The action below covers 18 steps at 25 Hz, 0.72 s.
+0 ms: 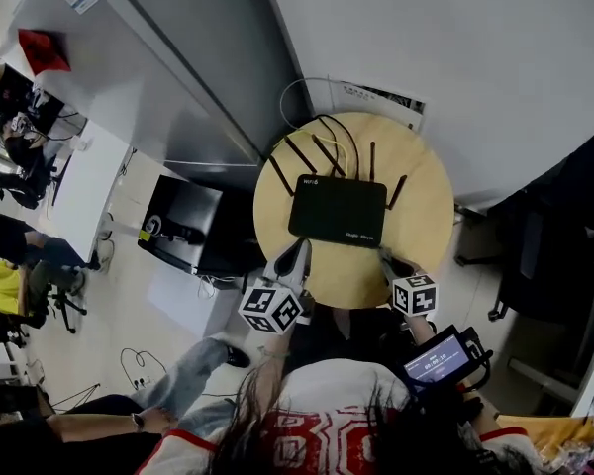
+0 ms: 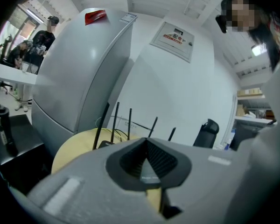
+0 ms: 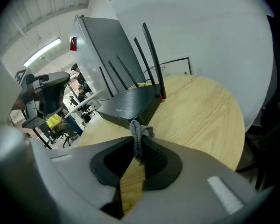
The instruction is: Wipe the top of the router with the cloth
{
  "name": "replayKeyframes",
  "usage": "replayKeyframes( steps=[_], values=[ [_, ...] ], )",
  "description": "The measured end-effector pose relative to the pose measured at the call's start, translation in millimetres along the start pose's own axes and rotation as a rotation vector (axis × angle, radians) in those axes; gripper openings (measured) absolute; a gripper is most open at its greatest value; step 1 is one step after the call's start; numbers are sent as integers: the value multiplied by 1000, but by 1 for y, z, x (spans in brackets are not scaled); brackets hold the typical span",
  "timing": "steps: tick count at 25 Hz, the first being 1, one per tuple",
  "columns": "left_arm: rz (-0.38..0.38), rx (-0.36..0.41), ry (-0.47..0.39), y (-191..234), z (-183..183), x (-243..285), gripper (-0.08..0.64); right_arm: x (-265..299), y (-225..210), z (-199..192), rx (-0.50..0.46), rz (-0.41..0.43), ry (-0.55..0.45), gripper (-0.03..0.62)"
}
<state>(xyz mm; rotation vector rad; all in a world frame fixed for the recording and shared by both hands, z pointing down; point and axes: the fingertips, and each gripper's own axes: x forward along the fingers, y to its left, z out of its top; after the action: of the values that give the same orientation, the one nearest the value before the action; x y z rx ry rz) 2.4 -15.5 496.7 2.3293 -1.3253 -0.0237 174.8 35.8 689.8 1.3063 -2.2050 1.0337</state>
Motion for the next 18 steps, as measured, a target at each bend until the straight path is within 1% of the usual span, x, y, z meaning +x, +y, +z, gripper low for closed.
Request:
replayKeyframes(
  steps=[2,5,9,13,18],
  values=[
    [-3,-3,6,6,0,2,2,-3,-4,1,13,-36,9,43],
    [-6,-4,-4,19,10,4,2,4,5,7,13,-48,19,43],
    [-37,-8,-2,27,16,6,2,6,8,6,44,-96,18,43],
    [-52,-14,22,49,18,-1,2,7,13,10,110,-152,0,43],
    [-54,-19,13,84,36,-13,2,15,21,10,204,-236,-14,43]
  ],
)
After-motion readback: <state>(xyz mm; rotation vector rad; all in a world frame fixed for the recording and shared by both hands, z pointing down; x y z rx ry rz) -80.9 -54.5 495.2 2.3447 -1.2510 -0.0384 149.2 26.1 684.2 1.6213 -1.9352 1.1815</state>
